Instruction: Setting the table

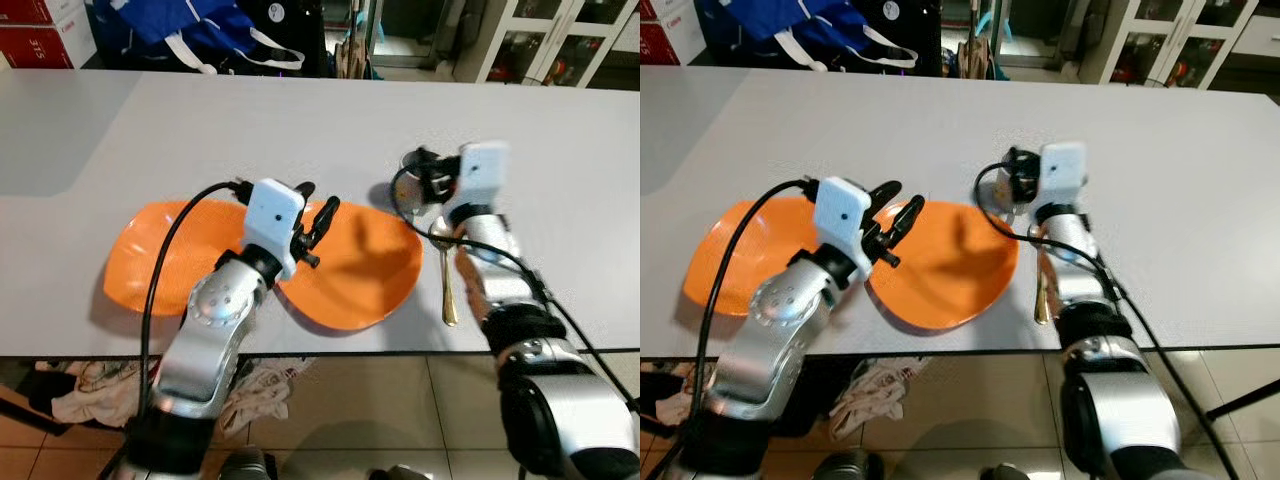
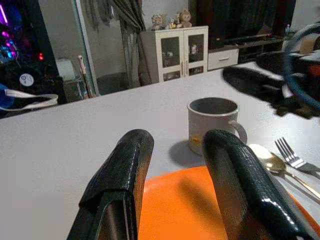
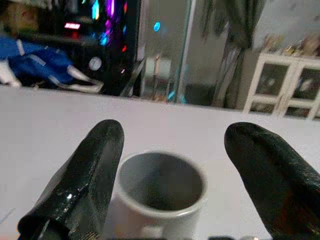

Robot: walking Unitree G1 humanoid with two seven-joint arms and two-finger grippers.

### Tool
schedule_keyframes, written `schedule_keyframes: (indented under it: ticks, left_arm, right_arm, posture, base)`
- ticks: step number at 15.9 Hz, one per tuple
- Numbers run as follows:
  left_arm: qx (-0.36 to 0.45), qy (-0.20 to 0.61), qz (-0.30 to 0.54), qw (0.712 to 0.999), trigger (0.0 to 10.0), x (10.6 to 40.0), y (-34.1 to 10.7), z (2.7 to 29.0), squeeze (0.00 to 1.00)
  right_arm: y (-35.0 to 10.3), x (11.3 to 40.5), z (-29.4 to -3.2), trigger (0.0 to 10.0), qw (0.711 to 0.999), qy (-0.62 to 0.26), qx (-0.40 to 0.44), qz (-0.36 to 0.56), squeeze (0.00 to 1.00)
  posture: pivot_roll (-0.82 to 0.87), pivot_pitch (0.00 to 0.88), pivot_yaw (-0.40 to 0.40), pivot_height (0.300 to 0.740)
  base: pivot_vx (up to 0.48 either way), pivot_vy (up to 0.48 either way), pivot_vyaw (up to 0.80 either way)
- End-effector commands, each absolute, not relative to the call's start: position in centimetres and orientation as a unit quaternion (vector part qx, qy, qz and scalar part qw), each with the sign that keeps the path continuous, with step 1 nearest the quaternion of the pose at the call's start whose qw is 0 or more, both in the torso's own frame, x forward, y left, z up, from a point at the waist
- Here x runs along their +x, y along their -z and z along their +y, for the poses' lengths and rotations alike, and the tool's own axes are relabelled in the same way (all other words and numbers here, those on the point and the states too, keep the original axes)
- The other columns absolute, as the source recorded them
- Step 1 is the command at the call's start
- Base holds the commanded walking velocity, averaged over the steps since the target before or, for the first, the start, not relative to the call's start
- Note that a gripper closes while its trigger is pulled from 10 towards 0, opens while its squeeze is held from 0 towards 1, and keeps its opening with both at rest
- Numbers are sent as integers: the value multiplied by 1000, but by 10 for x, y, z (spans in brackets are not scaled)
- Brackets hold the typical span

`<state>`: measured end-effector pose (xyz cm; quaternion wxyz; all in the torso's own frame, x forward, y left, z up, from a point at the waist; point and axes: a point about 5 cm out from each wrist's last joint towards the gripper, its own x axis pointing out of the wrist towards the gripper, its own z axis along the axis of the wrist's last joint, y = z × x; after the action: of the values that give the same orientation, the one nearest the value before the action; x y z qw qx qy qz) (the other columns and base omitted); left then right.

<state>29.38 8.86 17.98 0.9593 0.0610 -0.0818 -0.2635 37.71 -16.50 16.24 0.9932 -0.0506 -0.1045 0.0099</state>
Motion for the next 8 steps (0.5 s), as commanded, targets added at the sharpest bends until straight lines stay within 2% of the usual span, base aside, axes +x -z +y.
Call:
schedule_keyframes:
  ticks: [1,4,6,8]
  left_arm:
    - [60,259,-83,960,10000,299,-177,87,0]
    - [55,226,-71,970,10000,306,-170,96,0]
    - [76,192,-69,976,10000,309,-164,108,0]
    - [129,172,-106,971,10000,307,-163,110,0]
  right_arm:
    - [-163,371,-176,10000,992,12,-54,-117,0]
    - [-159,355,-190,10000,989,36,-67,-129,0]
    - [-150,328,-204,10000,986,65,-73,-134,0]
    - [-138,304,-192,10000,988,39,-61,-137,0]
  posture:
    - [84,0,-10,740]
    - [56,0,-1,740]
    - [45,0,1,740]
    - [33,0,11,740]
  base:
    - [0,0,0]
    - [0,0,0]
    - [0,0,0]
    - [0,0,0]
